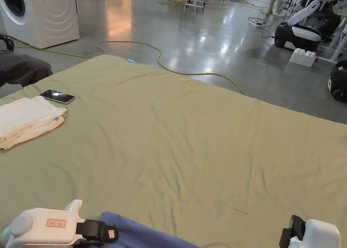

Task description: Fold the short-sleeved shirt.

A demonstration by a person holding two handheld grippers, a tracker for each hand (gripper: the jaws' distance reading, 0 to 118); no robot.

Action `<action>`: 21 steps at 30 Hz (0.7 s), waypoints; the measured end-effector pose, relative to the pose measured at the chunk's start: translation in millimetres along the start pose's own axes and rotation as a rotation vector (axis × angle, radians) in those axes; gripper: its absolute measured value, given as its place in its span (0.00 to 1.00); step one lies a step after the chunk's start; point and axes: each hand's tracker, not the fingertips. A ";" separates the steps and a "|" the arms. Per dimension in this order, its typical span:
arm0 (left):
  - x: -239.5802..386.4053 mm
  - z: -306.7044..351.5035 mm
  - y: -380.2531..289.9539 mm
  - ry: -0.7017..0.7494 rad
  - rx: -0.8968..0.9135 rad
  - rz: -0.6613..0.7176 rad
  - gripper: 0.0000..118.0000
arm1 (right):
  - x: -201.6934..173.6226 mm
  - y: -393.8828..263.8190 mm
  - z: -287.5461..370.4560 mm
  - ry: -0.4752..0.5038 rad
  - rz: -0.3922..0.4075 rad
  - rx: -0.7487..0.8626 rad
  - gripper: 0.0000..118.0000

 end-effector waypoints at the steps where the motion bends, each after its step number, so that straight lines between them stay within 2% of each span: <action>1: 5.2 4.1 0.6 0.002 0.005 -0.013 0.09 | 0.7 0.2 -0.1 0.001 0.000 0.000 0.00; 7: 38.2 43.7 21.0 0.075 0.062 -0.109 0.08 | 5.9 1.0 -0.4 0.004 0.004 0.006 0.00; 13: 61.4 97.4 30.4 0.283 0.146 -0.156 0.08 | 10.5 -0.8 -2.9 0.011 -0.011 0.005 0.00; 18: 93.1 94.3 19.7 0.353 0.122 -0.235 0.08 | 10.4 -3.4 -5.6 0.022 -0.024 0.004 0.00; 21: 123.0 78.5 5.7 0.324 0.094 -0.271 0.08 | 9.4 -4.3 -5.8 0.030 -0.034 0.001 0.00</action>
